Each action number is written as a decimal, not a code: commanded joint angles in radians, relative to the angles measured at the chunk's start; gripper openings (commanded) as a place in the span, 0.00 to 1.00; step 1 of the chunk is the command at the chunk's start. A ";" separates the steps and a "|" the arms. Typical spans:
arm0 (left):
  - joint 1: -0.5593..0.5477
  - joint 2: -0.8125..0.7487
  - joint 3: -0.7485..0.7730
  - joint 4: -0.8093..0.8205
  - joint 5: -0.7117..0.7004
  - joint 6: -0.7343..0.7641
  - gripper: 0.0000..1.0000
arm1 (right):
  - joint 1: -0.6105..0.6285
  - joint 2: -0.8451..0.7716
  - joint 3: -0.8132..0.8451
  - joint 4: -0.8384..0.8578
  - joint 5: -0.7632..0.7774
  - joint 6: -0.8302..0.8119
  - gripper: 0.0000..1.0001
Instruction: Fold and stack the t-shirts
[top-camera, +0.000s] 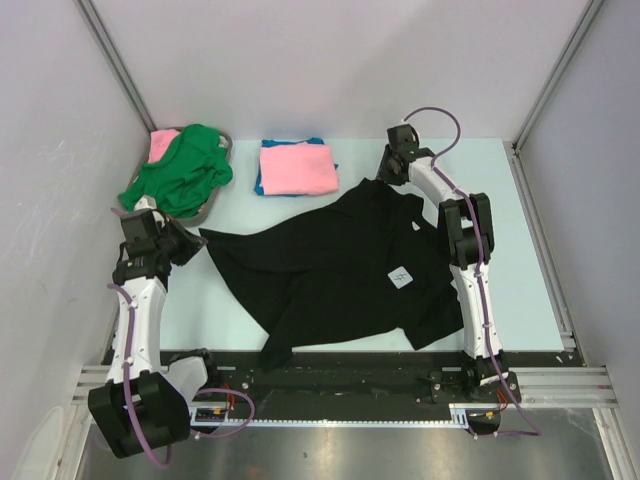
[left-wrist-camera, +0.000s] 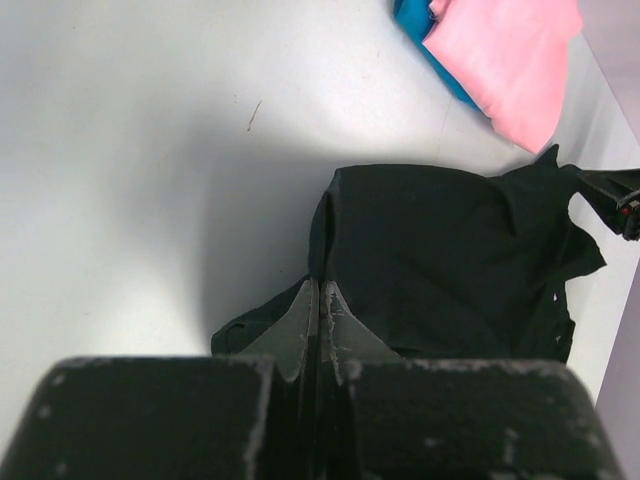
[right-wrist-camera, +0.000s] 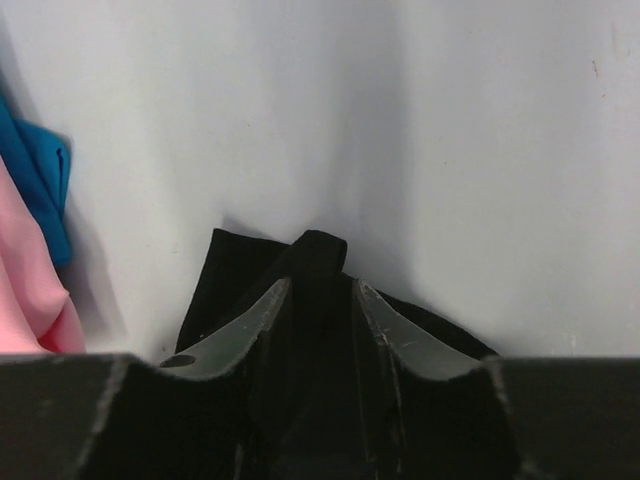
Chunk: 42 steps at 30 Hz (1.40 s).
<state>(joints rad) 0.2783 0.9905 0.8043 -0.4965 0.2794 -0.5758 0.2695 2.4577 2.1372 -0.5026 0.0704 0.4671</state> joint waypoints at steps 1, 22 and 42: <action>0.009 0.000 0.024 0.013 -0.008 0.017 0.00 | -0.003 0.010 0.059 0.026 -0.004 0.013 0.28; 0.009 -0.075 0.146 0.072 0.170 0.014 0.00 | 0.020 -0.548 -0.134 0.141 0.149 -0.111 0.00; 0.009 -0.435 0.466 0.518 0.546 -0.239 0.00 | 0.198 -1.511 -0.272 0.055 0.075 -0.228 0.00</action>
<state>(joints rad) 0.2783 0.6353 1.1534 -0.1421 0.7506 -0.7471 0.4580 1.0733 1.8011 -0.4843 0.2195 0.2684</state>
